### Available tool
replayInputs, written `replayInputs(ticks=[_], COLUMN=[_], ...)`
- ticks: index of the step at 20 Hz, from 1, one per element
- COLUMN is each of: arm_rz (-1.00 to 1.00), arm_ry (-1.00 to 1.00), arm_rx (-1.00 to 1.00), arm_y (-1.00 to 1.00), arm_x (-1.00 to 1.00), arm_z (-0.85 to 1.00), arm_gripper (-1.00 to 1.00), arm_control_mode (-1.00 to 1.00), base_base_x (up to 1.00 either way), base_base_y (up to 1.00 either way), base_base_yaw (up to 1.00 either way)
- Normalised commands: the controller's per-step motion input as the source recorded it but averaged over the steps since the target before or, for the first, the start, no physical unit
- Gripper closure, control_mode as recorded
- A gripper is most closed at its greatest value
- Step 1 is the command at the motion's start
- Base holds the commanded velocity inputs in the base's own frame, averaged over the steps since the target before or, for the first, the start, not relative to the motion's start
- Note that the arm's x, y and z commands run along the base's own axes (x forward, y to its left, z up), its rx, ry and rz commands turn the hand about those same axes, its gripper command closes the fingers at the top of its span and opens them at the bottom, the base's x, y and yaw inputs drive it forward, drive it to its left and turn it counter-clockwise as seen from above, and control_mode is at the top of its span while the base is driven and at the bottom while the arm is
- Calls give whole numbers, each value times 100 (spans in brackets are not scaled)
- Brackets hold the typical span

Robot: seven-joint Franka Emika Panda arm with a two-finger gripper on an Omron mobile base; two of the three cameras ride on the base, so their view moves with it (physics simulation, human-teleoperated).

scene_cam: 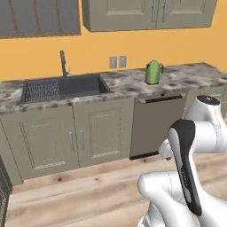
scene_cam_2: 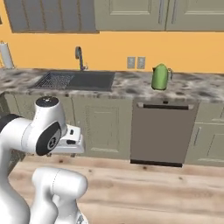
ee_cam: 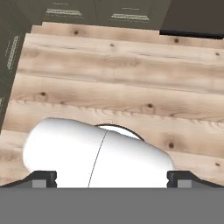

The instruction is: Navigate to the dishwasher.

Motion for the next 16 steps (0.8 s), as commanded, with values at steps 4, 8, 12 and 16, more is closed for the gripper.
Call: replayInputs(ticks=[4, 8, 12, 16], arm_rz=[0, 0, 0, 0], arm_ry=[0, 0, 0, 0], arm_rx=[0, 0, 0, 0], arm_y=[0, 0, 0, 0], arm_x=[0, 0, 0, 0], arm_z=[0, 0, 0, 0], arm_gripper=[-100, -100, -100, -100], arm_control_mode=[100, 100, 100, 100], base_base_x=[100, 100, 100, 100], base_base_y=[-74, -73, -48, -31], base_base_yaw=[10, 11, 7, 4])
